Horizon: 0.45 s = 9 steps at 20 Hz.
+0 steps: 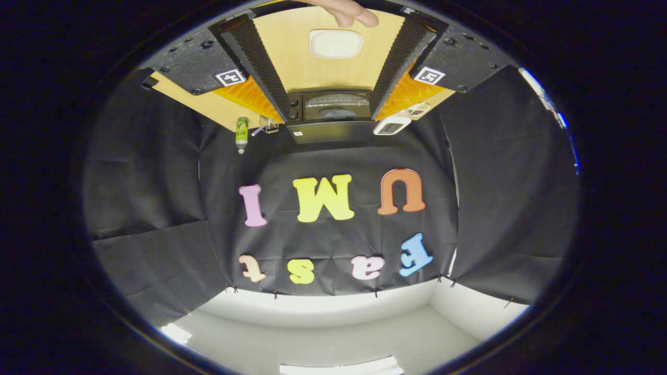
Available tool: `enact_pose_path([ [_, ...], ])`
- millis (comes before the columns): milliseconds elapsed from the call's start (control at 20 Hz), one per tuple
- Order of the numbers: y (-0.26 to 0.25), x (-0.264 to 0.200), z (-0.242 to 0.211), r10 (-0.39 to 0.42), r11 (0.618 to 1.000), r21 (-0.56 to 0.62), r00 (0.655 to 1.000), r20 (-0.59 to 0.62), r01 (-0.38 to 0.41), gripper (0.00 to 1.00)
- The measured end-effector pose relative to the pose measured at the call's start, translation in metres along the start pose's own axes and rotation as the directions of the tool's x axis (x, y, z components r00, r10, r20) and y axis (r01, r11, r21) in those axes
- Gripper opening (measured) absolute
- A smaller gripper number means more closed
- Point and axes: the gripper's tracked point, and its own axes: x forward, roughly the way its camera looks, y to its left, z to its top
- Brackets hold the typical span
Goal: Open the toaster oven, put the food inside, and close the toaster oven door.
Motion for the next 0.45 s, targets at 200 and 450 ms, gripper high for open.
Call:
enact_pose_path([
  [200,-0.0004,-0.0012,-0.0032,0.008,1.000,-0.006,1.000,-0.005,-0.008,1.00],
  [450,-0.0021,0.0013,-0.0068,0.006,1.000,-0.008,1.000,-0.014,-0.007,1.00],
])
